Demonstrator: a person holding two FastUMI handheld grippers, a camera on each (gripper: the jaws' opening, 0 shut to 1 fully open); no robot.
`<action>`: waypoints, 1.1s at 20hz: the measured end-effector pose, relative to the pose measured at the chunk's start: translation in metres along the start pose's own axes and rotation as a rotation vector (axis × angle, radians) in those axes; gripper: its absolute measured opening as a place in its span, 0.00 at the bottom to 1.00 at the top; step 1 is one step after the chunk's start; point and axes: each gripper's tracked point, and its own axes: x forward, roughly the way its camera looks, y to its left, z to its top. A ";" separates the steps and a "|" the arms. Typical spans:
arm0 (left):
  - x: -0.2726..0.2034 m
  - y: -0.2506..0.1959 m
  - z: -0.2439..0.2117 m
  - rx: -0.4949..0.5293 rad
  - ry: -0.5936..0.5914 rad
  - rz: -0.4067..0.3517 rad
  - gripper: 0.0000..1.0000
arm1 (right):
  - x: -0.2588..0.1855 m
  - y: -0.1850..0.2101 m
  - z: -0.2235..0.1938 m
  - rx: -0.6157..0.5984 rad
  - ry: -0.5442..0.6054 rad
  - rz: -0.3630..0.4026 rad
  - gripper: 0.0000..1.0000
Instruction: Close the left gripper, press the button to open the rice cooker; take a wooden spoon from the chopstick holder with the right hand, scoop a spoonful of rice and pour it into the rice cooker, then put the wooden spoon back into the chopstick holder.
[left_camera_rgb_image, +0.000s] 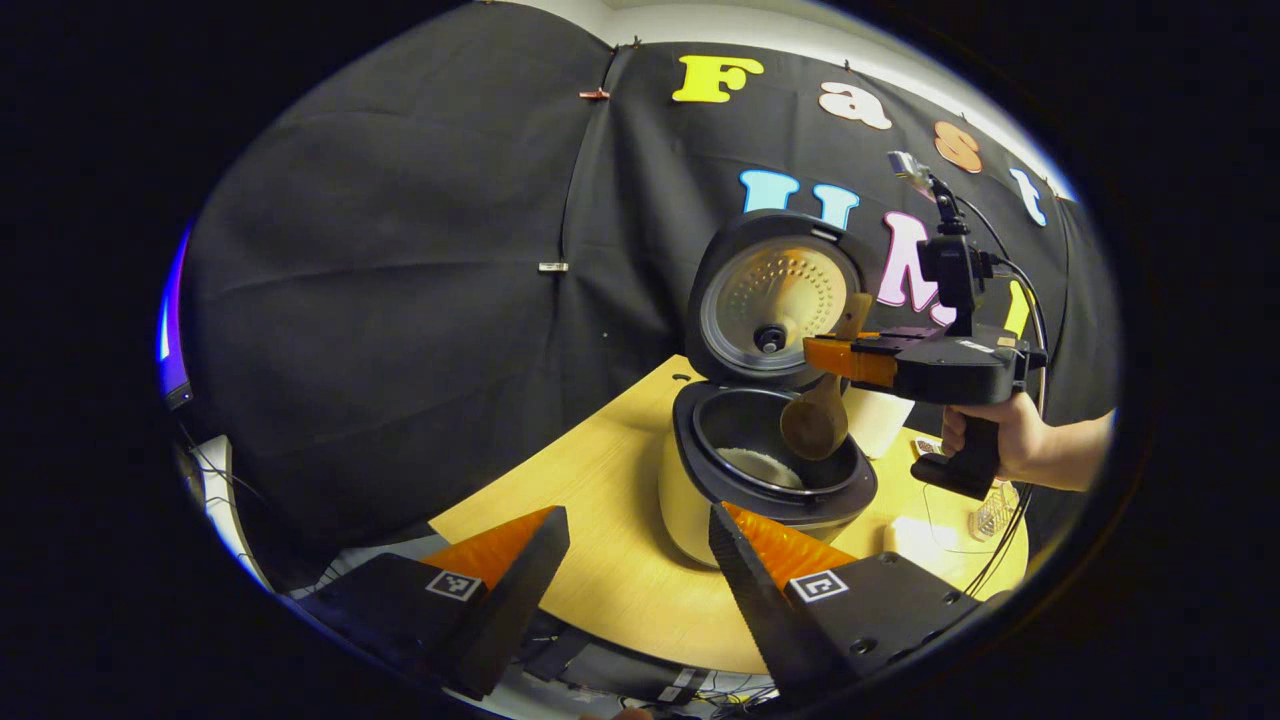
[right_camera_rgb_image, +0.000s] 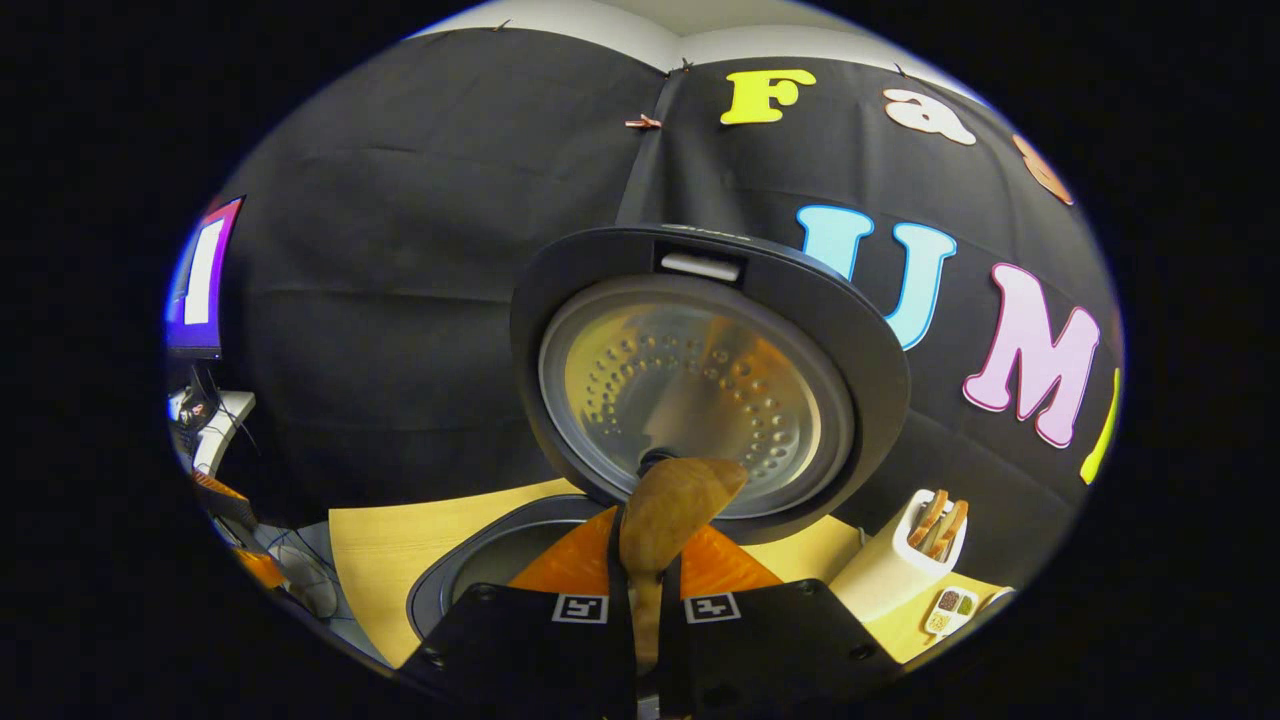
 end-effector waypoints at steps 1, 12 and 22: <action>-0.002 -0.002 0.002 0.004 -0.004 0.002 0.96 | -0.003 -0.004 0.002 0.018 -0.001 -0.006 0.13; -0.021 -0.053 0.029 0.035 -0.076 -0.040 0.96 | -0.077 -0.095 0.046 0.300 -0.114 -0.151 0.13; -0.017 -0.138 0.042 0.072 -0.082 -0.147 0.96 | -0.186 -0.255 0.024 0.515 -0.186 -0.411 0.13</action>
